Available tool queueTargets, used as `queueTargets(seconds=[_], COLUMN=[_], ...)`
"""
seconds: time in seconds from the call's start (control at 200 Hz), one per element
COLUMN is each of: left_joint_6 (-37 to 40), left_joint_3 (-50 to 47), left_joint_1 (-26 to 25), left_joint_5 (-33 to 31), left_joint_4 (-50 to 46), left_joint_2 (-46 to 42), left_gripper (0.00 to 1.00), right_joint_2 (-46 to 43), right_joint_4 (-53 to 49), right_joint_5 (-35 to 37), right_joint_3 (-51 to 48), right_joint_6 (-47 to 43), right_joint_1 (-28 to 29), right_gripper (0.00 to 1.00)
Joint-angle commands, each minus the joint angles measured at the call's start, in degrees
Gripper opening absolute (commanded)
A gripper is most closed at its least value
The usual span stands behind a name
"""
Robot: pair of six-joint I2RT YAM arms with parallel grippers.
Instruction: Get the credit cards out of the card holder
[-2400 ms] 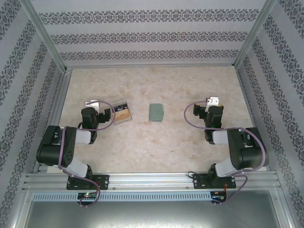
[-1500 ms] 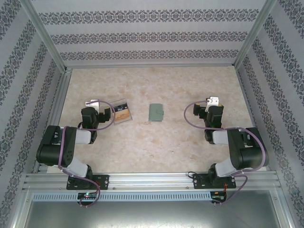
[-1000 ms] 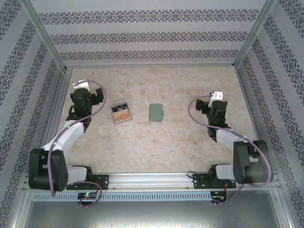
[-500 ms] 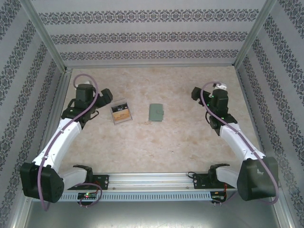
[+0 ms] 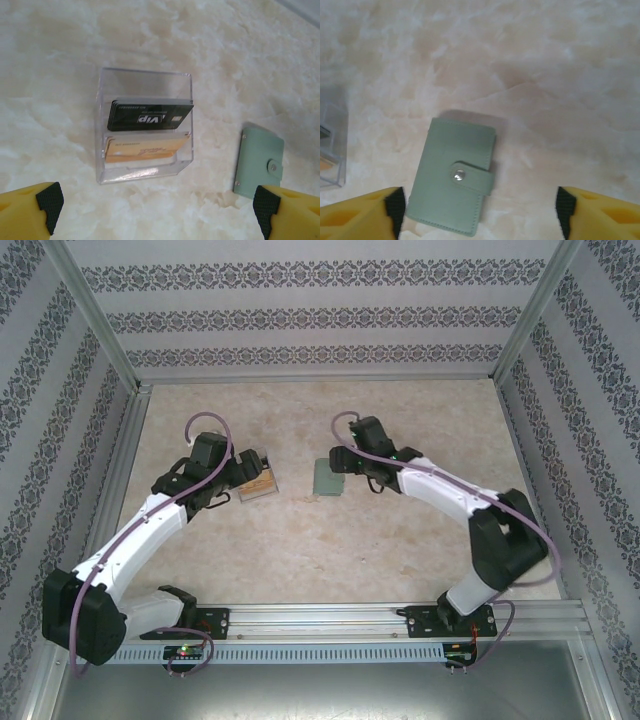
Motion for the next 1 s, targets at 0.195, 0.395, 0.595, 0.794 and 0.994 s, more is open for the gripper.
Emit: queueTargets(seconds=[0.195,0.395,0.595,0.794,0.994], left_joint_6=[-1.31,-0.69,0.11,0.76,1.44], left_joint_3=[-1.93,-1.38,-1.08,-0.81,-0.27], left_joint_1=[-0.80,-0.83,-0.79,-0.82,-0.76], left_joint_5=[0.65,1.55,1.80,2.60,3.57], left_joint_4=[-2.93,-3.82,-4.21,-4.33,-4.18], left_joint_2=[-3.49,-2.64,-2.56,-1.84,-0.48], left_gripper=[0.99,0.99,0.99,0.99,0.99], right_joint_2=[12.29,17.31,21.66,24.75,25.81], right_joint_4=[-13.30,-15.13,-16.78,-17.28,-17.46], right_joint_5=[3.80,4.08,4.17,4.79,4.88], right_joint_3=[11.46,15.79,19.37,21.06,20.91], right_joint_6=[-1.76,-1.67,-1.58,-2.29,-2.37], right_joint_1=[4.91,5.42,5.50,5.50,5.50], right_gripper=[0.54,0.49,0.48,0.42,0.25])
